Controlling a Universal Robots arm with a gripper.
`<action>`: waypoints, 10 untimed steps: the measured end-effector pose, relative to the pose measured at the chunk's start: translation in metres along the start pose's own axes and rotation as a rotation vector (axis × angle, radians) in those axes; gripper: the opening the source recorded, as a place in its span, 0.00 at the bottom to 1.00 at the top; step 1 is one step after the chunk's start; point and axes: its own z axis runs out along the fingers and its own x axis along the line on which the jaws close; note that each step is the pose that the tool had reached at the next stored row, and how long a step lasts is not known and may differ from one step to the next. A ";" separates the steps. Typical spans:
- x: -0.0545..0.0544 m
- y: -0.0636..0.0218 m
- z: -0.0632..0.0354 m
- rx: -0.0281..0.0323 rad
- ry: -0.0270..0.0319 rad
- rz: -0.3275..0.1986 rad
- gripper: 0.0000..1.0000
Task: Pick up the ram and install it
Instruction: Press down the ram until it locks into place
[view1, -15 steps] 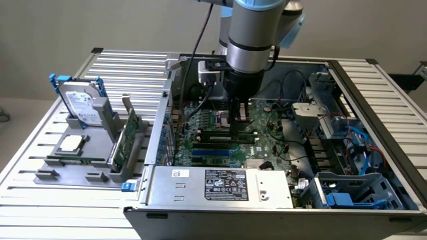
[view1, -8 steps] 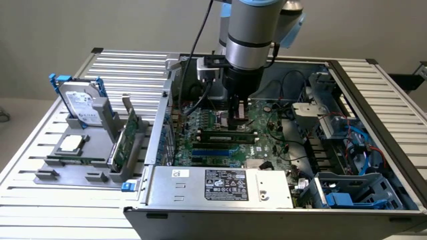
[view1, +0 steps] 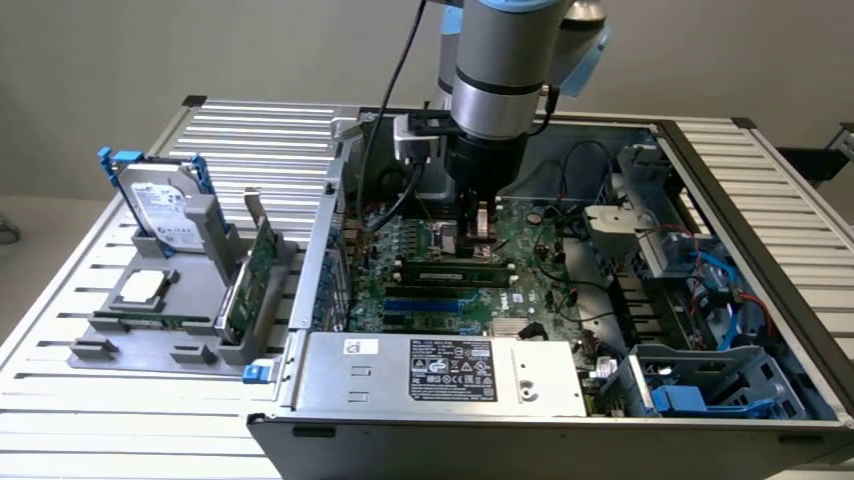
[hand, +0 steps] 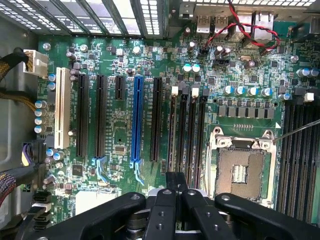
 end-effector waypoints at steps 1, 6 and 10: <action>0.000 0.0000 0.0000 0.0000 0.0000 0.000 0.11; 0.000 0.0000 0.0000 0.0000 0.0000 0.000 0.11; 0.000 0.0000 0.0000 0.0000 0.0000 0.000 0.11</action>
